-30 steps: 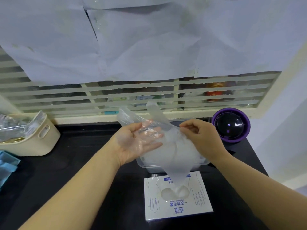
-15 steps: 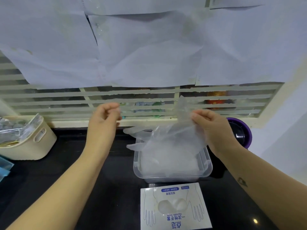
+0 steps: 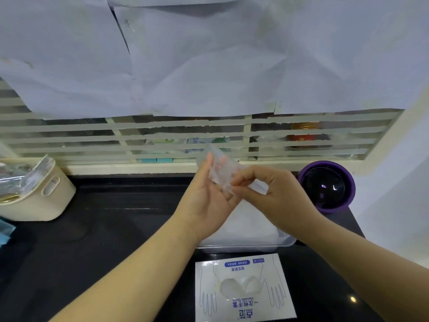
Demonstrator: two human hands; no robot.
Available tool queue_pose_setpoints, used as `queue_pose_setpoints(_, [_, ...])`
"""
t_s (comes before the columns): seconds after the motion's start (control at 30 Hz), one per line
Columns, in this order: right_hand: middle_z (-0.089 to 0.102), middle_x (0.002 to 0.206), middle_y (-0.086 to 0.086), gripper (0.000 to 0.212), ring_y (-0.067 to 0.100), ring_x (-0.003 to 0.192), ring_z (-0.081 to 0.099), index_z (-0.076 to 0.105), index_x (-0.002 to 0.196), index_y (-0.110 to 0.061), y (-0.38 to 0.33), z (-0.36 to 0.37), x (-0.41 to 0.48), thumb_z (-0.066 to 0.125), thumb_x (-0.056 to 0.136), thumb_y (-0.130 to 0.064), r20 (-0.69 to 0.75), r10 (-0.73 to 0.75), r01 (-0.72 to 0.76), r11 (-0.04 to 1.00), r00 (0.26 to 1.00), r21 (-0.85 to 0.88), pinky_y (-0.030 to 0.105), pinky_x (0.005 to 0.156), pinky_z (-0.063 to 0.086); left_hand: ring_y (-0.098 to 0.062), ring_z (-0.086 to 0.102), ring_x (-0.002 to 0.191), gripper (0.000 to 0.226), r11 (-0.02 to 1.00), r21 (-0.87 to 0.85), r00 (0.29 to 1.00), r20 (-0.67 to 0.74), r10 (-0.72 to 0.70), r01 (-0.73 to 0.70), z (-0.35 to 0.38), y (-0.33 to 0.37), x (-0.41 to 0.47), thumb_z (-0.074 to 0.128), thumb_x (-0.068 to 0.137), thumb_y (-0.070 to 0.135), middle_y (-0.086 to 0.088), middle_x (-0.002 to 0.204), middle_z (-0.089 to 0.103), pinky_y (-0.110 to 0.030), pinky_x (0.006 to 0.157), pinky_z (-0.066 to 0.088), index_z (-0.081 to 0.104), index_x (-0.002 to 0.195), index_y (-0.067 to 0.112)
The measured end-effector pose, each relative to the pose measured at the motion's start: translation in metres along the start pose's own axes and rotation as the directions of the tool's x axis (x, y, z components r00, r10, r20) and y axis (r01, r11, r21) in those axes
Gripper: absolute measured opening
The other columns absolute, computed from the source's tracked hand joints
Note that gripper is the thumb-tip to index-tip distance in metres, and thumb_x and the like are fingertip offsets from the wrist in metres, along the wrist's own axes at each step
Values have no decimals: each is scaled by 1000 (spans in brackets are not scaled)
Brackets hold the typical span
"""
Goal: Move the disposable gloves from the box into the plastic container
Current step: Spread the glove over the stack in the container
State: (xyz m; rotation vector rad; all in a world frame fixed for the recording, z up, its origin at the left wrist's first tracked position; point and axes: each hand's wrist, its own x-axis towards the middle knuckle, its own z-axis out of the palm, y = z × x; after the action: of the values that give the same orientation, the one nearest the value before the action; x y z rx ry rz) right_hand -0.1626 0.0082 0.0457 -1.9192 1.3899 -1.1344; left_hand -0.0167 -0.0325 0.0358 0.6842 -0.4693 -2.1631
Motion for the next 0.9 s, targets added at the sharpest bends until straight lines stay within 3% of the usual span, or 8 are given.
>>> queue_pose_setpoints(0.13, [59,107,-26,34,-11,103,54,55,113,-38,10,6,-8,66,81,-44,-47,-9,10,1000,999,15,3,87,39,-21,72,79,15,994,-103,998,-56,17,-23,0,-1,5,59,90,17,-8,88,70,-41,83,57,71,91,8])
queue_pose_setpoints(0.23, [54,123,-17,62,-5,112,53,41,130,-39,21,5,-13,64,76,-61,-279,304,-205,921,911,332,13,86,46,-17,70,76,10,988,-157,999,-51,-4,-4,-2,4,3,61,85,13,-3,86,68,-43,85,55,70,82,10])
queue_pose_setpoints(0.3, [55,130,-4,83,12,118,55,39,138,-34,31,8,-13,65,67,-67,-53,593,-410,616,804,672,29,86,49,-17,69,78,16,984,-179,999,-42,-28,20,-3,5,0,61,83,13,-3,86,68,-43,86,53,72,72,9])
queue_pose_setpoints(0.4, [60,129,8,76,27,117,59,50,135,-20,42,13,-13,63,71,-60,286,594,-515,259,752,817,40,80,56,-18,70,81,23,994,-107,996,-80,-41,32,-7,2,-3,57,89,11,-5,82,70,-43,79,56,73,72,7])
queue_pose_setpoints(0.47, [67,117,12,61,30,106,65,48,135,-14,43,14,-8,64,80,-34,167,569,-419,345,805,840,40,83,58,-17,72,75,19,997,-66,989,-140,-43,34,-11,-5,-1,56,92,11,-5,79,71,-41,75,59,71,81,8])
queue_pose_setpoints(0.57, [70,82,6,80,23,83,69,27,149,-23,46,15,0,69,82,-7,-53,628,-432,592,776,681,42,91,54,-16,70,71,8,997,-75,966,-258,-29,10,-26,-9,4,59,92,14,-7,81,69,-35,74,60,65,89,9])
queue_pose_setpoints(0.77, [68,72,7,89,19,70,65,13,153,-27,78,13,-1,69,87,-11,-101,621,-554,752,777,358,26,77,53,-8,53,55,8,985,-112,905,-419,75,-134,-64,1,4,60,93,16,-5,82,63,-18,53,53,64,93,9])
queue_pose_setpoints(0.9, [68,76,11,86,24,73,67,8,154,-28,88,13,2,64,90,-11,-83,625,-610,778,776,150,13,54,45,-3,41,50,5,943,49,699,-659,279,-330,-92,10,-3,62,93,12,4,68,49,-17,54,47,60,95,16])
